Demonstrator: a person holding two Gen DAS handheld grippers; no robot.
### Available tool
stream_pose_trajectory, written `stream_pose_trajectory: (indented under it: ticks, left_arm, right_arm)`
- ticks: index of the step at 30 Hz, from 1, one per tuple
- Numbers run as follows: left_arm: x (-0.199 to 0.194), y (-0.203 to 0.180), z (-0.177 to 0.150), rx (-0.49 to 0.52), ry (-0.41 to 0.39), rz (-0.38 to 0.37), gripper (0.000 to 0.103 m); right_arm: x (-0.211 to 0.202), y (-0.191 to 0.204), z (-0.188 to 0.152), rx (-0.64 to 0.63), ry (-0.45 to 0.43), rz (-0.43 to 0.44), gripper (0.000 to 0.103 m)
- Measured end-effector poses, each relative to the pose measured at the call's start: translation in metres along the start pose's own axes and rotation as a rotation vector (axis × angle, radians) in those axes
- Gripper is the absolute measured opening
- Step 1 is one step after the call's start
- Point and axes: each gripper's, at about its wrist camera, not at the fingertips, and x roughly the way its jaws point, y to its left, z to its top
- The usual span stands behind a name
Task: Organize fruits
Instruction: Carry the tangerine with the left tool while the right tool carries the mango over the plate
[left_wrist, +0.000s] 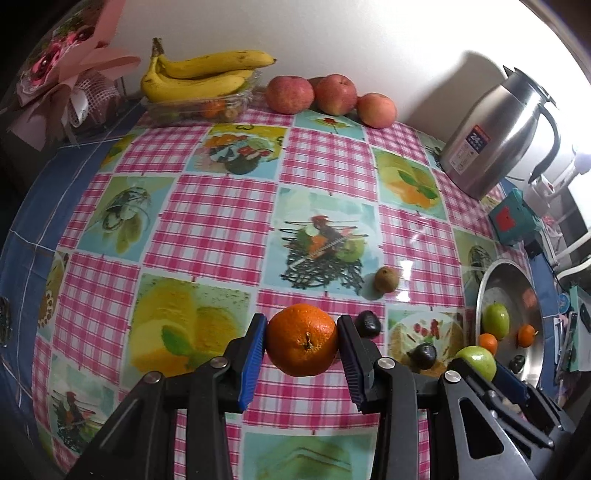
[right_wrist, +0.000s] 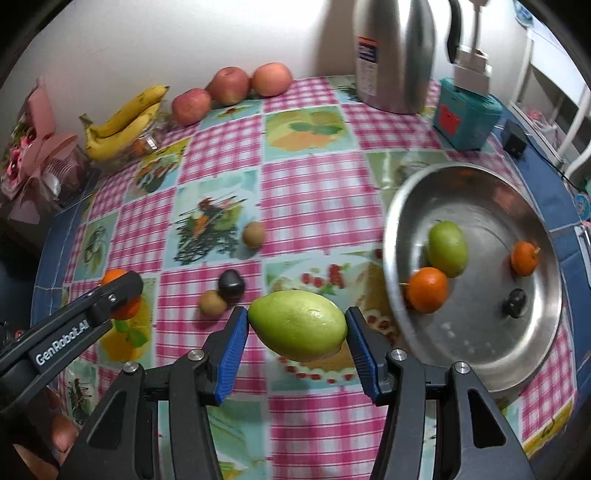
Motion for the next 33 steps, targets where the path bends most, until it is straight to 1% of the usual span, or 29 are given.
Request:
stream_pose_trajectory:
  ticks: [15, 22, 33]
  left_arm:
    - [0.009, -0.064, -0.013, 0.077, 0.025, -0.024, 0.041]
    - [0.012, -0.096, -0.022, 0.132, 0.032, -0.030, 0.041]
    - [0.014, -0.159, -0.038, 0.236, 0.047, -0.094, 0.041]
  right_arm:
    - [-0.015, -0.080, 0.008, 0.101, -0.013, -0.089, 0.055]
    - [-0.021, -0.119, 0.009, 0.153, -0.015, -0.112, 0.055]
    - [-0.027, -0.183, 0.002, 0.241, -0.018, -0.168, 0.055]
